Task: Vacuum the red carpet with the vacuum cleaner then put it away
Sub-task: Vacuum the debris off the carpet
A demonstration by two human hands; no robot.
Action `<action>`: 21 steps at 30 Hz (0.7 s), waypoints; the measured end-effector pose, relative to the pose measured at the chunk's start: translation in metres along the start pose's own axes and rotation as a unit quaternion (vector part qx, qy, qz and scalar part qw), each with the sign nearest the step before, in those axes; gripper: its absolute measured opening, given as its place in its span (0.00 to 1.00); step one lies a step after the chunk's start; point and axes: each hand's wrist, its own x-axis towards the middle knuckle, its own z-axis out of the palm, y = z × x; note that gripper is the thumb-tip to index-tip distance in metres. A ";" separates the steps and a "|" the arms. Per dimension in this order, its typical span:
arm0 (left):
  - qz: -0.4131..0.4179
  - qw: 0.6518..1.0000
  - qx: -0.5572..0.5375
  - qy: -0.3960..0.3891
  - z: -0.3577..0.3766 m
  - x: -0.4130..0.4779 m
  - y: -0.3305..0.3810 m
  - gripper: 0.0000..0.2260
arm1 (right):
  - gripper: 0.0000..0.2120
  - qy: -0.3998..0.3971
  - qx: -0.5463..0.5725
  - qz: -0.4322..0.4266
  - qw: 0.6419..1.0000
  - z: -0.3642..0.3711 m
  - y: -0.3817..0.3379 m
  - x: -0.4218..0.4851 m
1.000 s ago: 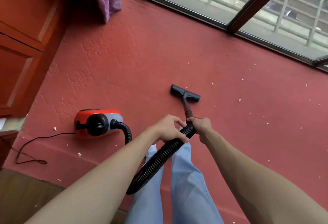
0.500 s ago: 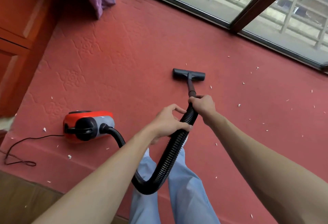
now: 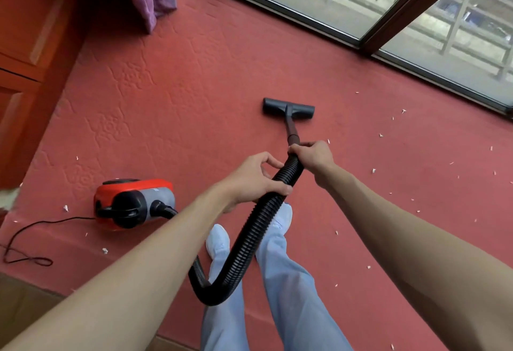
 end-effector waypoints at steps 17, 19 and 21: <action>0.033 0.988 0.076 -0.128 0.008 -0.006 0.043 0.20 | 0.02 0.154 0.259 0.087 0.950 -0.044 0.035 -0.048; 0.033 0.983 0.110 -0.145 0.013 -0.005 0.049 0.20 | 0.04 0.160 0.297 0.113 0.935 -0.046 0.048 -0.050; 0.038 0.979 0.134 -0.146 0.024 0.000 0.052 0.20 | 0.05 0.169 0.329 0.138 0.919 -0.048 0.057 -0.045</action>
